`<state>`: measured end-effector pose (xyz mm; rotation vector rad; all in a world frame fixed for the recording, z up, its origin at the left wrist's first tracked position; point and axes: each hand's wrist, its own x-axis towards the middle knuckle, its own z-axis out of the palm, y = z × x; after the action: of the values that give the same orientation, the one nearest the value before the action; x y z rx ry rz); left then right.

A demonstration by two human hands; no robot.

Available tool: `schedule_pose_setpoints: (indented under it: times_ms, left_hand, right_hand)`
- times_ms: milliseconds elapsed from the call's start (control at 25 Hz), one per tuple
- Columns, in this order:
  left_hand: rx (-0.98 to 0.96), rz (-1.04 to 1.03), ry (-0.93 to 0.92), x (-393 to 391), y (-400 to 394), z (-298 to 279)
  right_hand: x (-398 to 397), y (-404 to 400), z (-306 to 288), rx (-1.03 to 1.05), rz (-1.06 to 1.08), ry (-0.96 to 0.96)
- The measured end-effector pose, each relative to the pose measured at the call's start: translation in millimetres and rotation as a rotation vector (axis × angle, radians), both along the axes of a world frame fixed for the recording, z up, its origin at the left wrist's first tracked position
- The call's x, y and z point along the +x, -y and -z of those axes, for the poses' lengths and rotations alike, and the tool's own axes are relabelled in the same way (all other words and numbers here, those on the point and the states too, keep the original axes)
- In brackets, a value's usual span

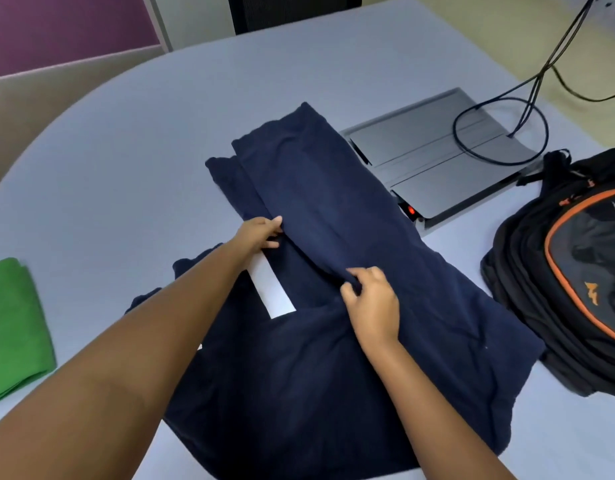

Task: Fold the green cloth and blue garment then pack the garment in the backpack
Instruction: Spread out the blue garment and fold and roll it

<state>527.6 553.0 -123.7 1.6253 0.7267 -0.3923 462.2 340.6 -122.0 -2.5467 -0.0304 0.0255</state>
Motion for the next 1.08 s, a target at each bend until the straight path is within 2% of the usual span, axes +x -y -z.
schedule_pose_setpoints:
  times_ms: [80, 160, 240, 360, 440, 520, 680, 800, 920, 1000, 1080]
  left_hand:
    - [-0.026, 0.005, -0.041, 7.5, -2.0, -3.9]
    - [-0.141, -0.109, -0.070, 10.8, -3.9, -4.3]
    - [-0.336, -0.313, -0.015, 16.7, -7.6, -7.3]
    - [-0.483, -0.505, 0.115, 35.7, -24.3, -13.3]
    - [-0.430, -0.502, 0.128, 44.3, -35.6, -13.2]
    - [-0.329, -0.460, 0.044, 46.1, -46.8, -5.4]
    - [-0.366, -0.200, 0.015, 60.2, -62.0, -10.6]
    - [-0.256, -0.066, 0.150, 77.6, -70.7, -25.3]
    - [-0.007, -0.124, 0.263, 80.1, -81.2, -22.3]
    - [0.121, -0.210, 0.241, 74.5, -87.9, -15.1]
    - [0.110, -0.319, 0.217, 67.0, -98.4, 0.1]
  right_hand:
    - [-5.4, 3.0, -11.4, 0.143, -0.029, 0.050]
    - [-12.5, 4.3, -10.3, 0.141, -0.161, -0.119]
    - [-13.7, 8.1, -12.0, 0.152, -0.219, -0.325]
    - [-4.2, 14.7, -30.1, 0.209, -0.239, -0.385]
    - [-5.6, 11.3, -32.4, 0.038, -0.339, -0.339]
    - [-17.1, 3.5, -18.0, -0.138, -0.436, -0.349]
    - [-30.6, 6.1, 11.2, -0.084, -0.440, -0.374]
    - [-36.2, 11.7, 17.8, -0.109, -0.448, -0.295]
    - [-33.0, 8.7, 18.2, -0.120, -0.480, -0.246]
    - [-21.3, 2.6, 15.0, -0.125, -0.458, -0.064]
    - [-9.6, -0.6, 22.3, -0.161, -0.389, 0.127]
